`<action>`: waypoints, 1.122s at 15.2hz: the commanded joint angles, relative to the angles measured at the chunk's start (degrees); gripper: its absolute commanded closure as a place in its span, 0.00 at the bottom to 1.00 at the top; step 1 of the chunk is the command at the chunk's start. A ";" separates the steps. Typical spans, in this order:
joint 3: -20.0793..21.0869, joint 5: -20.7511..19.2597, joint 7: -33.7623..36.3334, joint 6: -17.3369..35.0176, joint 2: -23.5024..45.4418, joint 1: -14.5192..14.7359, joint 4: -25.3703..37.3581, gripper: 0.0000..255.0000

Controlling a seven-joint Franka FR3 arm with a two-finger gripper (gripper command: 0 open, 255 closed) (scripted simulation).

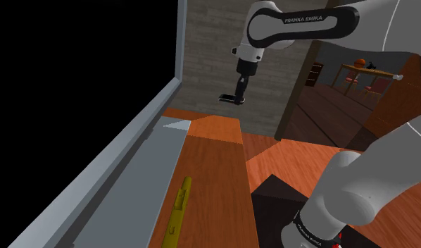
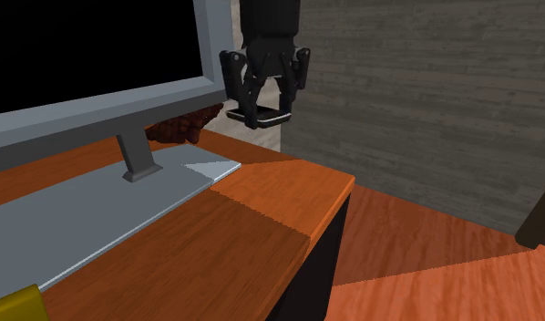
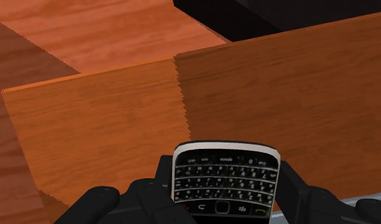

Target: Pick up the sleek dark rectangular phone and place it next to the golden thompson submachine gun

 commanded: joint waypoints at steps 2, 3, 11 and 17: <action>2.57 0.55 3.54 -0.47 -2.47 1.11 -2.08 1.00; 3.59 0.83 4.91 -0.56 -3.42 1.54 -2.96 1.00; 11.98 4.33 15.81 -1.32 -8.92 5.43 -7.77 1.00; 18.56 7.77 24.07 -1.59 -10.39 8.63 -8.71 1.00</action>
